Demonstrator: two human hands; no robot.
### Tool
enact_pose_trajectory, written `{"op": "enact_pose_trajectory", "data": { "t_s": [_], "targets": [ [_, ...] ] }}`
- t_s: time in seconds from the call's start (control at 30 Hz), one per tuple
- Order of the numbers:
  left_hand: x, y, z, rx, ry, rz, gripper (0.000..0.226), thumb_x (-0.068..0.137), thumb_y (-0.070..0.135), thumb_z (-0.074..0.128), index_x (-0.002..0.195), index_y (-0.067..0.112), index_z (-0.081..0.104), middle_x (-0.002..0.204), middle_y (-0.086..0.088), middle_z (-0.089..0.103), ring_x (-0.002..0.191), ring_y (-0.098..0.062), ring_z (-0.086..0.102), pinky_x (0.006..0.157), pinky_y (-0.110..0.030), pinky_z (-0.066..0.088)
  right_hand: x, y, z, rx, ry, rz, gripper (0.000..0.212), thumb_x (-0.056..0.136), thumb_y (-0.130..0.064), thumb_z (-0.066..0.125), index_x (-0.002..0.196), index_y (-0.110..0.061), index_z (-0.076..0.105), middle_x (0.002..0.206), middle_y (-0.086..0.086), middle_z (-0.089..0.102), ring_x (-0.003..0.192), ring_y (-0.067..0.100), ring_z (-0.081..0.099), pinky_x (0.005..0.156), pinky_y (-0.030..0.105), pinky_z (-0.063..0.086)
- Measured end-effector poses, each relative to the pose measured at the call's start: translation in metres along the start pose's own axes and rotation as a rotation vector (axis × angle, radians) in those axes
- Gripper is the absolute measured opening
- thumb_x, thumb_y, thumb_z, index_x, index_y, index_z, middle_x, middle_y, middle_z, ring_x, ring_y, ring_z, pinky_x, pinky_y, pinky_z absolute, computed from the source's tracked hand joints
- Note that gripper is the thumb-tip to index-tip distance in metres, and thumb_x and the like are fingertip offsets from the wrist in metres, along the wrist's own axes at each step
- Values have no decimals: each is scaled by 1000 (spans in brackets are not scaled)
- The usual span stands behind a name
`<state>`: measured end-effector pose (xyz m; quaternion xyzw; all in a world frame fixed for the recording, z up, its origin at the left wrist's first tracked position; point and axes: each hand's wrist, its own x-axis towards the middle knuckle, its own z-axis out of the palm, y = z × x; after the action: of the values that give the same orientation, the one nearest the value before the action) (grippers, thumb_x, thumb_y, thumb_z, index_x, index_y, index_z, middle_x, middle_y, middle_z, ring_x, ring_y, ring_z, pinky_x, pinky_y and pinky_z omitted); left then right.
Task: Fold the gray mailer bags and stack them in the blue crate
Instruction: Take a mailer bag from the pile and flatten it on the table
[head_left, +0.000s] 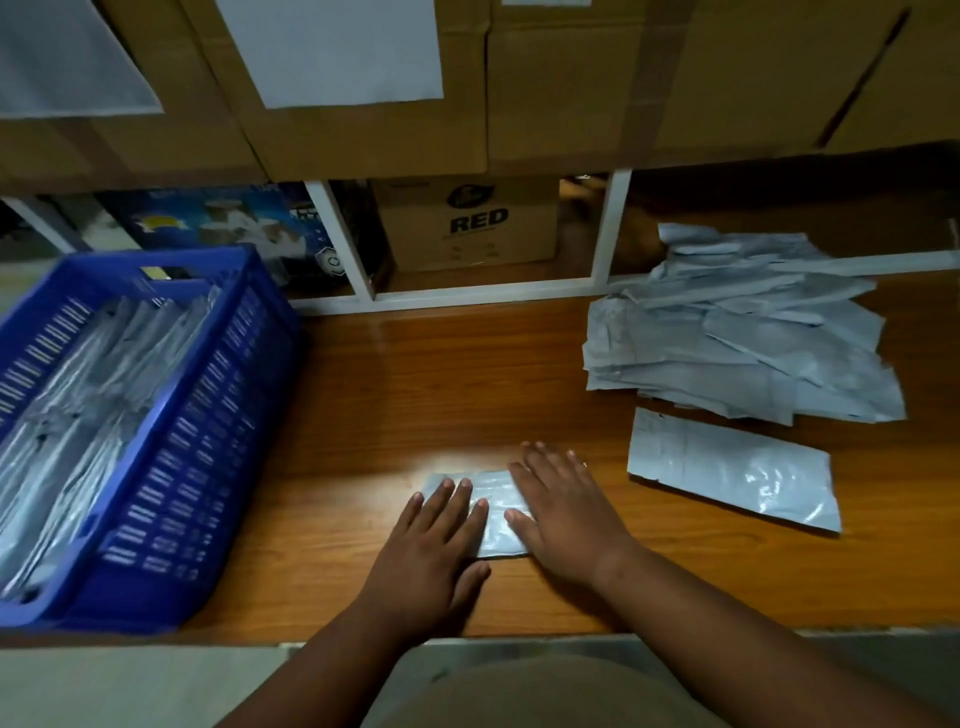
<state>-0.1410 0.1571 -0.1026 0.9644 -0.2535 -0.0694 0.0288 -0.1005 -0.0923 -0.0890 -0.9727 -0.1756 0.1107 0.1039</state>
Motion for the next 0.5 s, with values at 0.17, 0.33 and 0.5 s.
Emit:
{"op": "enact_pose_trajectory", "data": {
  "t_s": [0.17, 0.33, 0.5],
  "targets": [
    [11, 5, -9, -35, 157, 23, 57, 110, 50, 41, 154, 16, 53, 167, -11, 41, 158, -30, 31, 125, -54, 32, -3, 2, 8, -25, 15, 26, 75, 108, -66, 19, 171, -27, 13, 179, 4, 3, 165, 23, -4, 133, 53, 0],
    [70, 28, -7, -170, 174, 12, 58, 108, 38, 43, 159, 10, 45, 169, -15, 36, 158, -32, 30, 126, -51, 31, 3, -2, 8, -46, 57, 23, 70, 110, -52, 25, 172, -22, 11, 180, 5, 3, 165, 22, -5, 133, 51, 1],
    [71, 32, 11, -140, 145, 11, 64, 111, 38, 30, 169, 12, 23, 176, -10, 18, 165, -22, 7, 130, -50, 18, 4, 2, 18, -81, 42, 46, 72, 108, -49, 22, 172, -19, 5, 179, 6, -2, 165, 24, -9, 132, 56, 4]
  ]
}}
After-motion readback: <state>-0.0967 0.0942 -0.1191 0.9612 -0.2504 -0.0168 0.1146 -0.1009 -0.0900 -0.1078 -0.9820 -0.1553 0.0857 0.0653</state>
